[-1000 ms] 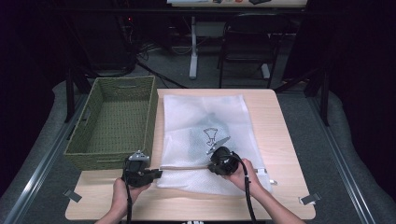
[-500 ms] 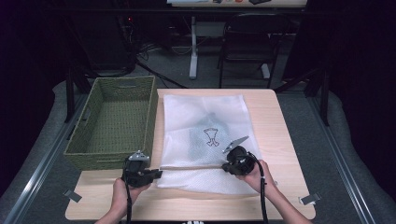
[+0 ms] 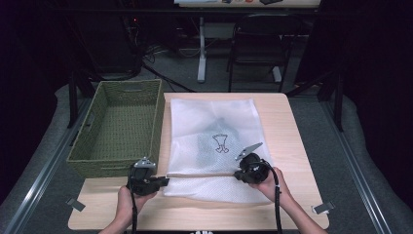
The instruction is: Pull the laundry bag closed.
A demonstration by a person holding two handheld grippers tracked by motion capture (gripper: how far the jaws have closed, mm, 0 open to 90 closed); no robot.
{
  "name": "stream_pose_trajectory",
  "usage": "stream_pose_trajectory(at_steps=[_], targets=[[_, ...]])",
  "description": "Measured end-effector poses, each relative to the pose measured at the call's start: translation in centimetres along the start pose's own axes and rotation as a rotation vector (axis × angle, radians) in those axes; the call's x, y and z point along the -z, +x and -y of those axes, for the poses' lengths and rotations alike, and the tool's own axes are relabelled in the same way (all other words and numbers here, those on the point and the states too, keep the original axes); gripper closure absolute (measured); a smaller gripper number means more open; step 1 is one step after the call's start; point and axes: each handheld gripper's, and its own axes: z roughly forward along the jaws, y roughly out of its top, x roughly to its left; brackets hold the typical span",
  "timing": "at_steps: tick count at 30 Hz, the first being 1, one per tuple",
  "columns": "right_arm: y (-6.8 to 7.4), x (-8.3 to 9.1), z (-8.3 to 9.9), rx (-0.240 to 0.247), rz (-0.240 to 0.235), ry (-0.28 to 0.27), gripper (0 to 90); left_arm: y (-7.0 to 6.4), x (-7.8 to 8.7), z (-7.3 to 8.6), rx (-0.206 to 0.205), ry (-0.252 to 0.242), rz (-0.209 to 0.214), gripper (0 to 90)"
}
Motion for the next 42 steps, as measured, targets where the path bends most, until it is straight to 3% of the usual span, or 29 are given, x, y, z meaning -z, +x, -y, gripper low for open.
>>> stream_pose_trajectory(at_steps=[19,29,34,36,38,42], targets=[[-2.8,2.0,3.4,-0.074,0.065,0.016,87.1,0.1,0.3,0.0,0.000,0.006,0.001,84.6],[-4.5,2.8,5.3,-0.136,0.087,0.039,87.1,0.2,0.1,0.0,-0.001,0.020,0.001,84.6],[-5.5,3.2,6.6,-0.197,0.109,0.059,87.1,0.2,0.1,0.1,-0.001,0.018,-0.003,84.6],[-6.1,3.4,7.2,-0.215,0.141,0.084,87.2,0.2,0.1,0.1,0.000,0.019,-0.004,84.6],[-6.6,3.4,7.7,-0.248,0.123,0.078,87.1,0.2,0.0,0.0,-0.002,0.022,0.000,84.7],[-6.5,3.0,7.6,-0.245,0.136,0.103,86.9,0.2,-0.1,0.0,-0.001,0.036,0.001,84.7]])
